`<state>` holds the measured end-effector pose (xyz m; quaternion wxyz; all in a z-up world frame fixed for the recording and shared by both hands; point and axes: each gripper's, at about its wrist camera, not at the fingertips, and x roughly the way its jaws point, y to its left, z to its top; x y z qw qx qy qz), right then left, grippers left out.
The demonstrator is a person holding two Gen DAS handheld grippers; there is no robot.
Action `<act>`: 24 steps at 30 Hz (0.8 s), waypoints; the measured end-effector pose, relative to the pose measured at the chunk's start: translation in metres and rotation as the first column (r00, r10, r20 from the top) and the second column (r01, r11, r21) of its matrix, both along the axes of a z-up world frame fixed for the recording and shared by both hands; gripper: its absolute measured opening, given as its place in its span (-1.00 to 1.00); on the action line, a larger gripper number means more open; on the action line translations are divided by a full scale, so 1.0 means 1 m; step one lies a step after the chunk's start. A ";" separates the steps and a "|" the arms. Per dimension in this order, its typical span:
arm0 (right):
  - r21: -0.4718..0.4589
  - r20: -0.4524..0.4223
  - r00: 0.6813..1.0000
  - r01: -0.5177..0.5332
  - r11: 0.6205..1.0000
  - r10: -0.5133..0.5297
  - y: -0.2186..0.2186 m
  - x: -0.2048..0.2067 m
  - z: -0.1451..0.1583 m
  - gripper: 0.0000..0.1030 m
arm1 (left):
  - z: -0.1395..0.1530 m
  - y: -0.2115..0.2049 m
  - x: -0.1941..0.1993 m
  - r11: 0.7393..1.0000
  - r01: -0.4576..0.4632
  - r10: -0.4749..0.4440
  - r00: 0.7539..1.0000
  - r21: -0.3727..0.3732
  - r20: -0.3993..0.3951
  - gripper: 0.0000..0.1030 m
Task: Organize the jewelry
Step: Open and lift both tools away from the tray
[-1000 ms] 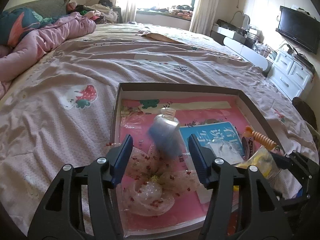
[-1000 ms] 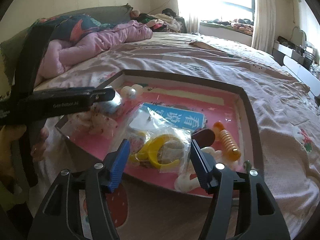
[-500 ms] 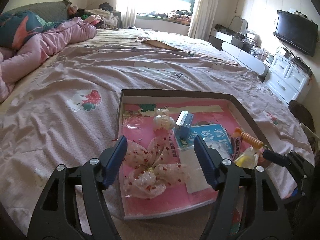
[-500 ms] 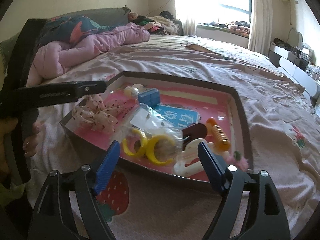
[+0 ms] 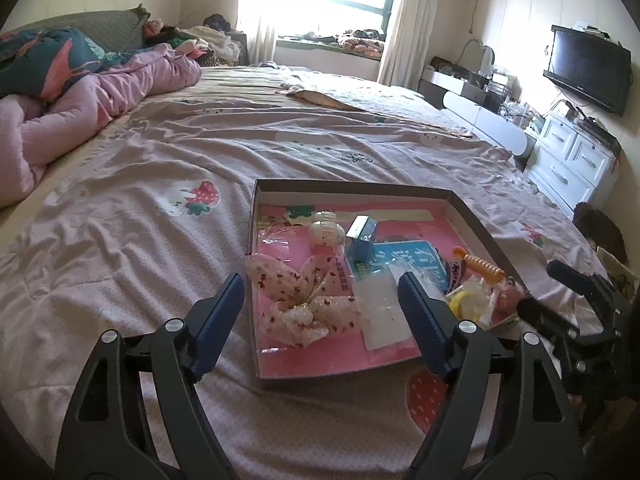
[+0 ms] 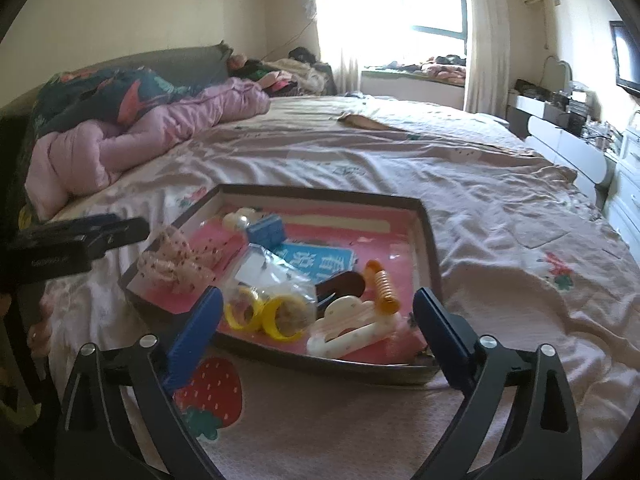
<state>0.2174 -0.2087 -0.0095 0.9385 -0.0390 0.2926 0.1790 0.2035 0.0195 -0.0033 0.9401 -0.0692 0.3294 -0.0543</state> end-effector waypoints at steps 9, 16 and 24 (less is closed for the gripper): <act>0.025 0.040 0.999 0.024 0.999 -0.025 -0.007 -0.015 0.017 0.85 | 0.010 -0.001 -0.022 1.000 -0.002 0.001 0.999 0.007 0.032 0.61; 0.034 0.062 0.998 0.019 0.999 -0.021 -0.007 -0.027 0.026 0.86 | 0.017 -0.001 -0.039 1.000 0.000 0.000 0.998 -0.010 0.056 0.78; 0.041 0.085 0.996 0.019 0.999 -0.022 -0.009 -0.042 0.035 0.87 | 0.025 -0.004 -0.055 1.000 -0.021 0.021 0.997 0.009 0.073 0.78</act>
